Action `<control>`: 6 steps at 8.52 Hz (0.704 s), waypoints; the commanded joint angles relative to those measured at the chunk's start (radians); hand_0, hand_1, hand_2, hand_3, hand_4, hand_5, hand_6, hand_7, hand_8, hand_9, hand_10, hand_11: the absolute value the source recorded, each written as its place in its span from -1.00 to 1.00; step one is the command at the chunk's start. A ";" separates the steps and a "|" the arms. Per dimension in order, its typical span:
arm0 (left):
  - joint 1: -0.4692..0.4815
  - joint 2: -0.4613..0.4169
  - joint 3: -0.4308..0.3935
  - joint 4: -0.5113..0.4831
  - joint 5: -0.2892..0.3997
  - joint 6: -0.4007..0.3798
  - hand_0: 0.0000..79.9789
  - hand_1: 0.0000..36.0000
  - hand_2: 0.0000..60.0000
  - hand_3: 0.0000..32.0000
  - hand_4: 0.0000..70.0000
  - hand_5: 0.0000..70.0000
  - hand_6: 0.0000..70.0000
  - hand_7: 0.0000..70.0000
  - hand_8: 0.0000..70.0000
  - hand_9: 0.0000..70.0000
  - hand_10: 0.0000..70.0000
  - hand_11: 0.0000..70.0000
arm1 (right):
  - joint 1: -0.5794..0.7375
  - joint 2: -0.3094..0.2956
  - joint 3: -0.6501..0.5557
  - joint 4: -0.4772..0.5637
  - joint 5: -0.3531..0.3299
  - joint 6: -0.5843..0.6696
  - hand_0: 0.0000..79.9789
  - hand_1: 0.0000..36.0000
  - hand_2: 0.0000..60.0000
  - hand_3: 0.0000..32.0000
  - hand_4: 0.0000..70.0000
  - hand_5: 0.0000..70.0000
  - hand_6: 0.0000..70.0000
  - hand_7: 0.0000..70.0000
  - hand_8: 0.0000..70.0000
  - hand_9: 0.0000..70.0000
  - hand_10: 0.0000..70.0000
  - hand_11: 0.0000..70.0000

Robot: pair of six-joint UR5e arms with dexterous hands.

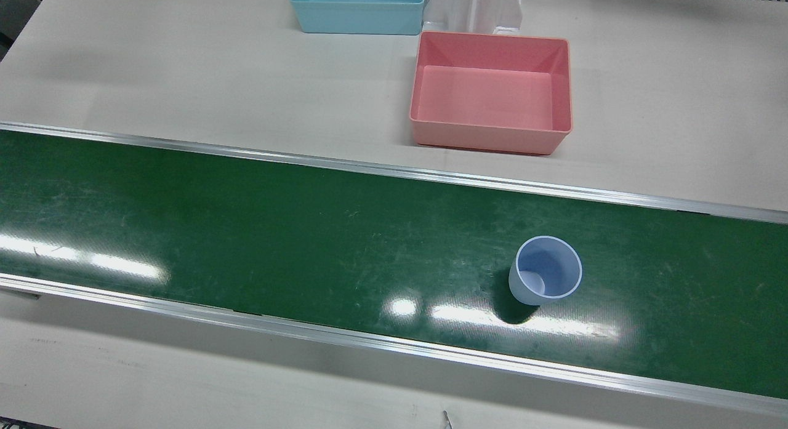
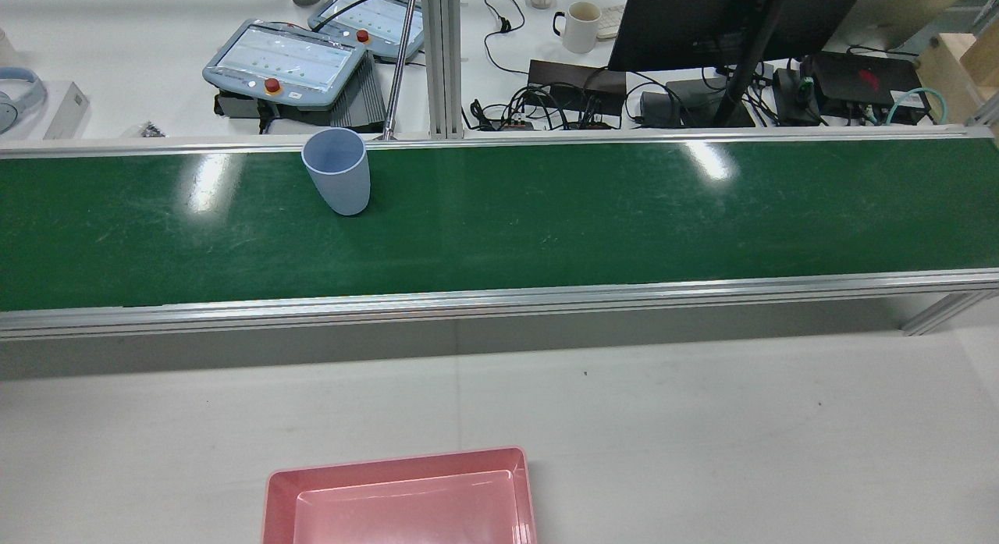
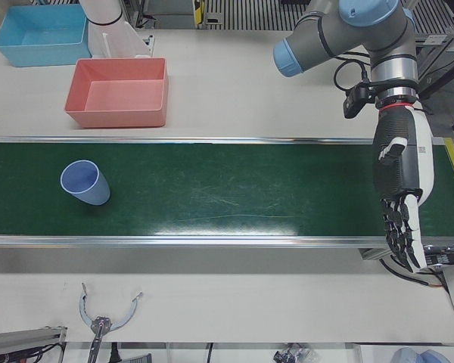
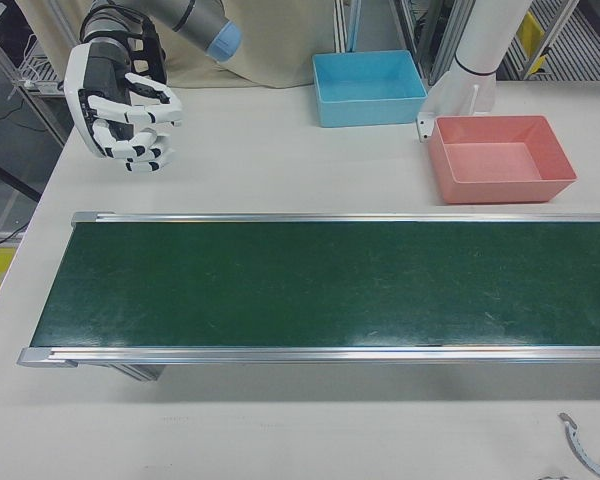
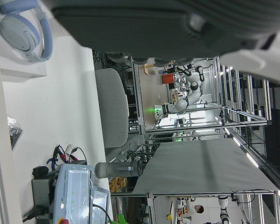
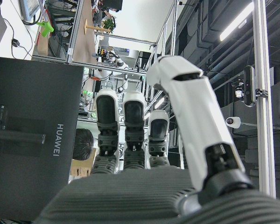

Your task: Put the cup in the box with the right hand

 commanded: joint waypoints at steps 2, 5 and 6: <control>0.001 0.000 0.001 -0.001 0.000 0.000 -1.00 -1.00 -1.00 -1.00 -1.00 -1.00 -1.00 -1.00 -1.00 -1.00 -1.00 -1.00 | 0.000 0.000 0.001 0.000 0.000 0.000 1.00 1.00 0.20 -1.00 -0.03 -0.40 -0.35 1.00 0.29 0.64 -0.01 0.48; 0.000 0.000 0.000 -0.001 -0.001 0.000 -1.00 -1.00 -1.00 -1.00 -1.00 -1.00 -1.00 -1.00 -1.00 -1.00 -1.00 -1.00 | 0.000 0.000 0.000 0.000 0.000 0.000 1.00 1.00 0.20 -1.00 -0.07 -0.40 -0.37 1.00 0.28 0.63 -0.02 0.47; 0.000 0.000 0.000 -0.001 -0.001 0.000 -1.00 -1.00 -1.00 -1.00 -1.00 -1.00 -1.00 -1.00 -1.00 -1.00 -1.00 -1.00 | 0.000 0.001 0.001 0.000 0.000 0.000 1.00 1.00 0.19 -1.00 -0.06 -0.40 -0.36 1.00 0.28 0.63 -0.02 0.48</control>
